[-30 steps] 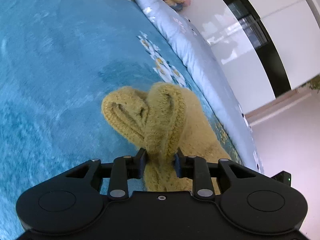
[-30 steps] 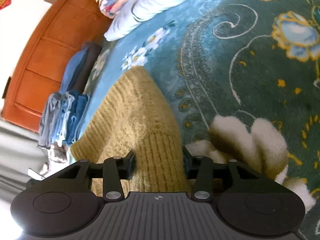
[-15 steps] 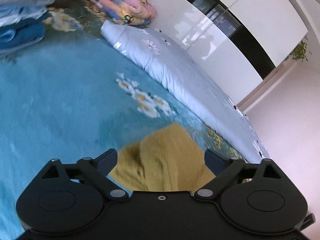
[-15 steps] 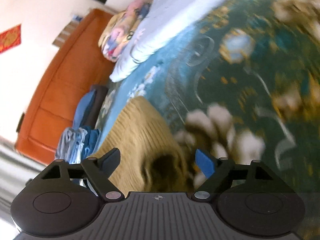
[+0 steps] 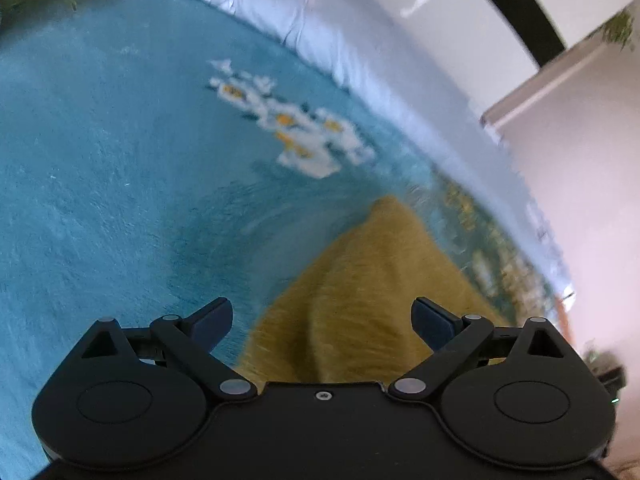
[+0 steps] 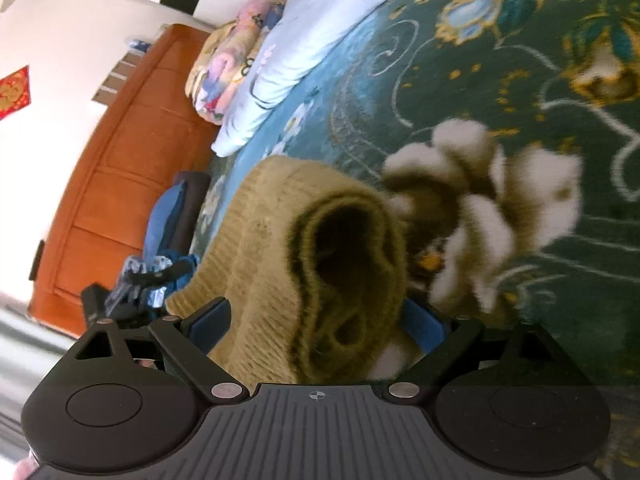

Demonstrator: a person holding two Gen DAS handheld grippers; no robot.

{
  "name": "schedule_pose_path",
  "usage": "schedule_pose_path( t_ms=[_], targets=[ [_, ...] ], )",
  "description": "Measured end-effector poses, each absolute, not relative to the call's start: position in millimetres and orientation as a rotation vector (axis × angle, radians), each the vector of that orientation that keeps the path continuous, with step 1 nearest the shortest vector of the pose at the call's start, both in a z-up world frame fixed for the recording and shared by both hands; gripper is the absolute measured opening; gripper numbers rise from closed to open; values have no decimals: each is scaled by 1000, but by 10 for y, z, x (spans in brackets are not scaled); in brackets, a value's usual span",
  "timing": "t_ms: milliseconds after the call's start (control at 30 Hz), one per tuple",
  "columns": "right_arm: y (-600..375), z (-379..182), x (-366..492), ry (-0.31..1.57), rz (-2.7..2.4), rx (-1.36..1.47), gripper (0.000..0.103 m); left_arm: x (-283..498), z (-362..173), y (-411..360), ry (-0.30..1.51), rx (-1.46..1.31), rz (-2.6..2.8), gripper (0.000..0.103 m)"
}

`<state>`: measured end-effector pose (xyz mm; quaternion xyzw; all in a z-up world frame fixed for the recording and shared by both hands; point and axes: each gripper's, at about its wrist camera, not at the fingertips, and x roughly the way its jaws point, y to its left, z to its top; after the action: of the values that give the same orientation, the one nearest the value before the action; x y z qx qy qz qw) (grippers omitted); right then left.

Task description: Fold clothes

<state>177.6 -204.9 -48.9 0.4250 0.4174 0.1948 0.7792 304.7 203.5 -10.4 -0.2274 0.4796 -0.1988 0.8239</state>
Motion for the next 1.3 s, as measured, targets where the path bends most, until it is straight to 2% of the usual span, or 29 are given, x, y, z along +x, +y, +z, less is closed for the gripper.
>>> schedule_pose_path(
  t_ms=[167,233,300,333,367,467,767,833,1033,1233,1300],
  targets=[
    [-1929,-492,1867,906,452,910,90,3194,-267,2022,1055,-497,-486,95],
    [-1898,-500,1907,911,455,911,82,3215,-294,2001,1047,-503,-513,95],
    [-1877,-523,1944,920,446,914,62,3214,-298,1983,1042,-502,-529,93],
    [-1882,-543,1957,924,442,928,58,3203,-290,1973,1041,-493,-537,88],
    [-1889,-565,1970,929,438,943,53,3186,-278,1964,1039,-482,-542,77],
    [-1903,-592,1980,934,441,961,48,3120,-258,1951,1027,-470,-549,63],
    [-1945,-562,2060,937,463,942,42,2718,-149,1871,889,-488,-447,35],
    [-1971,-465,2135,934,478,904,40,2598,-61,1844,861,-492,-438,31],
    [-2095,-216,2346,942,517,797,40,1980,152,1741,801,-542,-461,30],
    [-2140,-289,2466,1013,522,741,41,1453,-68,1749,788,-665,-400,30],
    [-2155,-314,2506,1037,524,723,45,1460,-132,1776,801,-674,-369,30]
  ],
)
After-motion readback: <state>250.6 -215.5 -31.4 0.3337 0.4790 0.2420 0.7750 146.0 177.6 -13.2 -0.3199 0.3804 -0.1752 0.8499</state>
